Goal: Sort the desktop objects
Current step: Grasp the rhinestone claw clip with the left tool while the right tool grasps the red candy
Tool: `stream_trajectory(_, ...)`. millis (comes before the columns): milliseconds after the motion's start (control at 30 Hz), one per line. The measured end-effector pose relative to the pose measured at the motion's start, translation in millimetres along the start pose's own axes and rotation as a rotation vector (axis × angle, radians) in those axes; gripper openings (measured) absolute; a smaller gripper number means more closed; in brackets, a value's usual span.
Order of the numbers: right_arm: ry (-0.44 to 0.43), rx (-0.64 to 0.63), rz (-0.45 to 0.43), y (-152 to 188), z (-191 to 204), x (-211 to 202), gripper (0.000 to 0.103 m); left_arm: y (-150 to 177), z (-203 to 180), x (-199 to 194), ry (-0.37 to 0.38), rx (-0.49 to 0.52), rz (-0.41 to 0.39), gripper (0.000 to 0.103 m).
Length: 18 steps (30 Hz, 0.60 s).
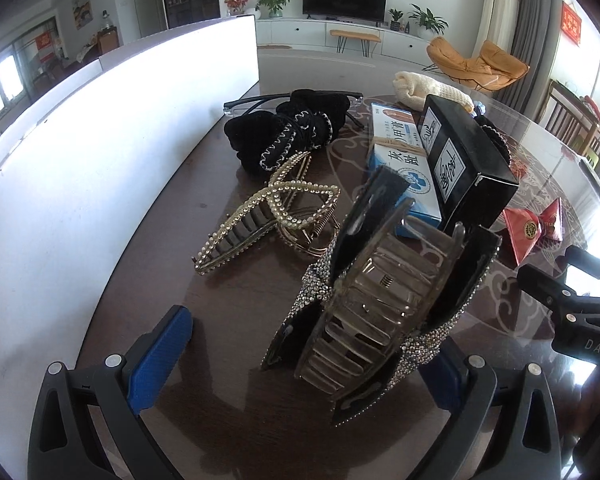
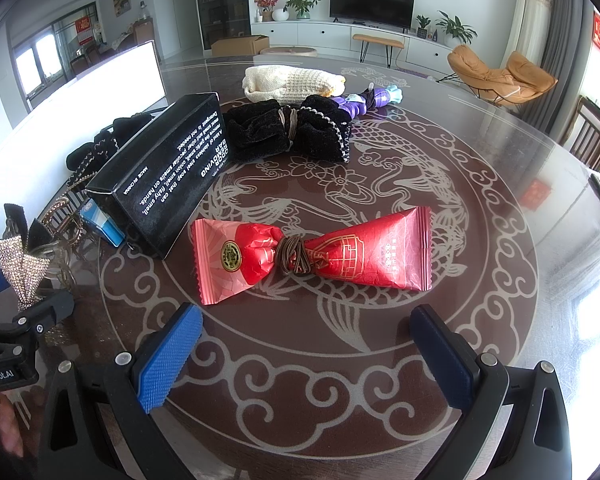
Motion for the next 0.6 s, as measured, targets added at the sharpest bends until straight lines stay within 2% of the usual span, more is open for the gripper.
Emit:
stream_trajectory(133,-0.038,0.001,0.004,3.9,1.6,-4.4,0.103,2.8,3.5,-2.8,0.006,-0.001,0.006,0.103)
stream_trajectory(233,-0.133,0.106,-0.068,10.0,-8.4,-26.6,0.103,3.5,-0.6,-5.2,0.035,-0.002,-0.002,0.103)
stream_trajectory(300,-0.145,0.181,-0.108,2.6,-24.1,-37.3,0.103,3.3,-5.3,-7.6,0.057,0.009,-0.010,0.103)
stream_trajectory(467,-0.053,0.302,-0.114,-53.8,-74.0,-29.4,0.103,3.1,-15.0,-12.6,0.040,0.058,-0.029,0.103)
stream_trajectory(533,0.004,0.298,-0.061,-66.4,-89.2,-13.1,0.103,3.5,-15.1,-14.6,0.047,0.052,-0.030,0.103)
stream_trajectory(600,0.023,0.261,0.006,-65.5,-93.4,3.3,0.103,3.9,-13.7,-15.0,0.071,0.032,-0.022,0.103)
Point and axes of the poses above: each gripper's, at about its wrist camera, not at the fingertips, and x roughly the way its jaws point, z to its left, y to its underside, the point moved 9 cm from there along x, roughly the way its jaws point, and after that the axes turned 9 degrees about -y, right-handed, at the moved point
